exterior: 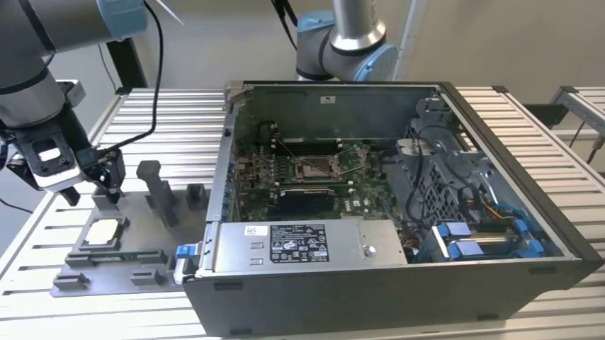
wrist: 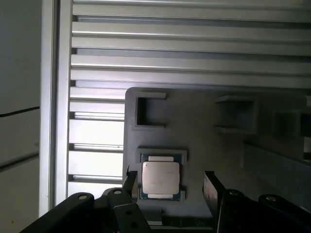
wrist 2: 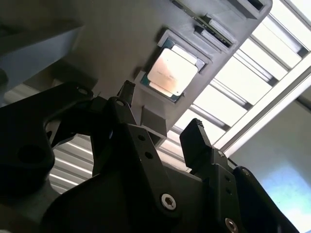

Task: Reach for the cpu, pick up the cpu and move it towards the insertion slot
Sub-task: 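Pick up the cpu and move it towards the insertion slot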

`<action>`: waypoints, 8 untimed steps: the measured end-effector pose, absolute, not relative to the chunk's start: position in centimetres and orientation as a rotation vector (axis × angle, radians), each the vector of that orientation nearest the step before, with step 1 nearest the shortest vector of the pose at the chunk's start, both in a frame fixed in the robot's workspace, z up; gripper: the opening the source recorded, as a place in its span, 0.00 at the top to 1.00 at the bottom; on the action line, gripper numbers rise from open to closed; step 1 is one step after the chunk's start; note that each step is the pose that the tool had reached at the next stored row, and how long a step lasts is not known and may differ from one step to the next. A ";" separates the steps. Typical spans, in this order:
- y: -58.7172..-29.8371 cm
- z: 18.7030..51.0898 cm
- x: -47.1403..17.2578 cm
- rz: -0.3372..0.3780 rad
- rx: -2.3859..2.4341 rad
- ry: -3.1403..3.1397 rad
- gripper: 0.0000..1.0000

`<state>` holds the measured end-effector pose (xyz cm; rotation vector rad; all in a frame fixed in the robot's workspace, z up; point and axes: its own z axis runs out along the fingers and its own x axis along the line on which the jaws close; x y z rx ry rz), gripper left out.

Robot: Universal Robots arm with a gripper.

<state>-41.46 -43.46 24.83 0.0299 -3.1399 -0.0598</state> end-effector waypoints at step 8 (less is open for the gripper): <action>-43.5 24.1 -41.5 -0.060 0.030 -3.140 0.00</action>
